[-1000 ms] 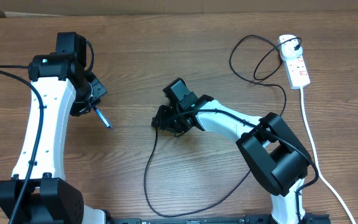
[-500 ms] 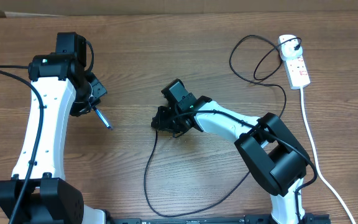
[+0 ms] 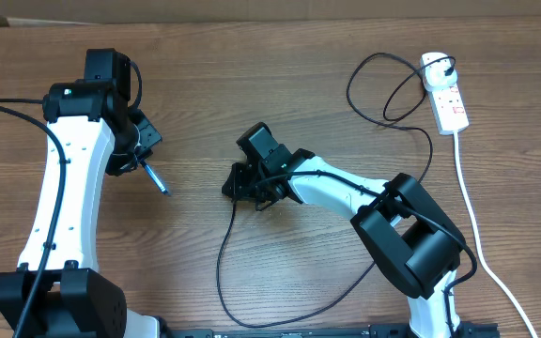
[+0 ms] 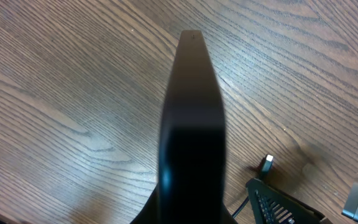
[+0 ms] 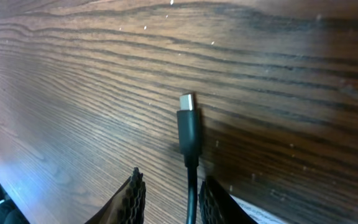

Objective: Plug charger to phone and switch on socket
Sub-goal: 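Lower the right gripper and grasp the black cable near its USB-C plug, then raise the phone with the left gripper and lift the plug toward it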

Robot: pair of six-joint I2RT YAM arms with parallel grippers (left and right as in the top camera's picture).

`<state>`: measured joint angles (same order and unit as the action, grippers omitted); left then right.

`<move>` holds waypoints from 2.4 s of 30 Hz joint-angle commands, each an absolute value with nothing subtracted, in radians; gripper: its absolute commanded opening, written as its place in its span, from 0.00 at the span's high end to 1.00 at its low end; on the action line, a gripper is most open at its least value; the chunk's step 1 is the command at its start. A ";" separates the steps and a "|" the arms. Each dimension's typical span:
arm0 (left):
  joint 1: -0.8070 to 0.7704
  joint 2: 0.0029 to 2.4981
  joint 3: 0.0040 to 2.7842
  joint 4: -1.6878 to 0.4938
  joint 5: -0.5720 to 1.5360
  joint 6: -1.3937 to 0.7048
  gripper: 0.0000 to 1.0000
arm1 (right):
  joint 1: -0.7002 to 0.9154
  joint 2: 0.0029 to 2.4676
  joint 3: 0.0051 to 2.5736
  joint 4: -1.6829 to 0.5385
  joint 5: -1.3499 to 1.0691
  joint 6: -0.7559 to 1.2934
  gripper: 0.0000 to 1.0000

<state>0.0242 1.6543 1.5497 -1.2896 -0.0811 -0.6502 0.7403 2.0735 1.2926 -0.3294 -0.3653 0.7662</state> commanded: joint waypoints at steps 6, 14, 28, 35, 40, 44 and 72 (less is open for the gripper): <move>0.026 1.647 1.557 -1.285 -0.057 -0.635 0.96 | 0.740 2.121 1.289 -0.318 -0.339 0.758 0.73; 0.026 1.647 1.557 -1.285 -0.057 -0.635 0.96 | 0.736 2.134 1.289 -0.297 -0.342 0.758 0.80; 0.026 1.647 1.557 -1.285 -0.057 -0.635 0.96 | 0.732 2.134 1.289 -0.281 -0.342 0.757 0.96; 0.026 1.647 1.557 -1.282 -0.049 -0.624 0.96 | 0.724 2.127 1.304 -0.284 -0.401 0.729 0.96; 0.026 1.647 1.557 -1.243 0.072 -0.517 0.96 | 0.701 2.062 1.311 -0.321 -0.474 0.667 0.96; 0.028 1.647 1.557 -1.177 0.285 -0.376 0.96 | 0.683 1.961 1.310 -0.414 -0.522 0.596 0.96; 0.205 1.647 1.558 -0.766 1.557 -0.427 0.96 | 0.632 1.498 1.310 -0.367 -0.965 0.595 0.96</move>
<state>0.2031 1.6543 1.5494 -0.7742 1.4597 -0.3088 0.6418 1.5211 1.2938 -0.4198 -0.9390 0.5079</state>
